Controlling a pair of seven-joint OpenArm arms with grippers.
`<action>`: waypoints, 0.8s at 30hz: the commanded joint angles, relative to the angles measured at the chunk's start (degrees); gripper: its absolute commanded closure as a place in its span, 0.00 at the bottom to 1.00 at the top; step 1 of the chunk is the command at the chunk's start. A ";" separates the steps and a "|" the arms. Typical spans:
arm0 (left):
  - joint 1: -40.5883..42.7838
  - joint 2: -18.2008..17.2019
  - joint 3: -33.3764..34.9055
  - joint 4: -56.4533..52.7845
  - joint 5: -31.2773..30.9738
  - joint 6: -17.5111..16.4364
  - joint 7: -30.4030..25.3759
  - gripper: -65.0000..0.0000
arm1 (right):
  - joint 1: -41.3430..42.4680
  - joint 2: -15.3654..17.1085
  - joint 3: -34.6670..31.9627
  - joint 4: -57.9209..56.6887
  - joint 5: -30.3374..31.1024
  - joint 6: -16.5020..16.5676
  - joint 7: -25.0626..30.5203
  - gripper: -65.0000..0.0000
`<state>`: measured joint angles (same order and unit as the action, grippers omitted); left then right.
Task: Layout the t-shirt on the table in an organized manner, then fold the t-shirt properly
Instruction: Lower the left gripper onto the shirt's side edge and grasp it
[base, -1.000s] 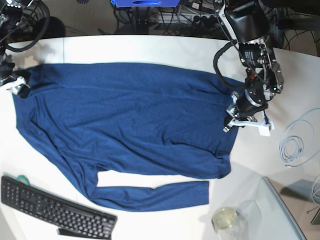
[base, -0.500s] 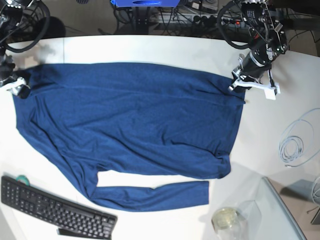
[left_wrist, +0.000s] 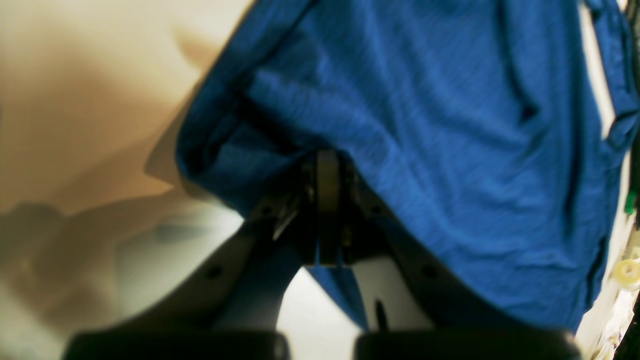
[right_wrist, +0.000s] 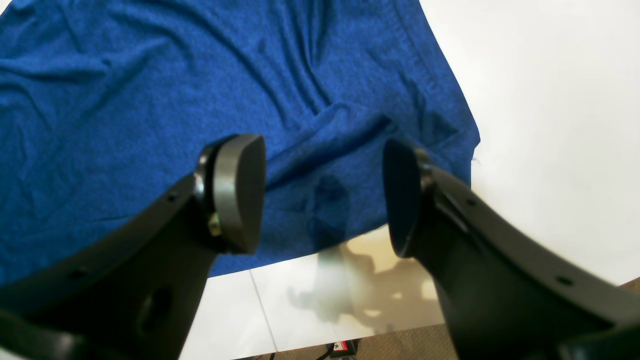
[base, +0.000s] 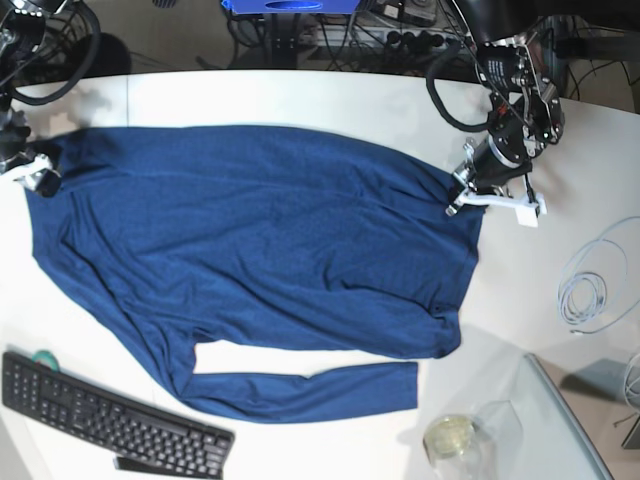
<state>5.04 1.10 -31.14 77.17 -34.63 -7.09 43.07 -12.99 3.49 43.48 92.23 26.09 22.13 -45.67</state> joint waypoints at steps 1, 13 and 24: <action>-0.60 -0.36 -0.03 1.03 -0.75 -0.42 -0.39 1.00 | 0.20 0.78 0.25 0.83 0.68 0.51 0.88 0.46; -1.65 -0.44 -0.03 0.06 -0.75 -0.42 -0.65 1.00 | 0.55 0.78 0.25 0.83 0.77 0.51 0.88 0.46; -10.18 1.14 -0.03 -8.90 -0.75 -0.42 -0.74 1.00 | 0.73 0.78 0.25 0.83 0.68 0.51 0.88 0.46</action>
<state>-4.14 2.22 -31.40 67.24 -34.52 -6.85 42.70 -12.45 3.49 43.51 92.23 26.09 22.13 -45.89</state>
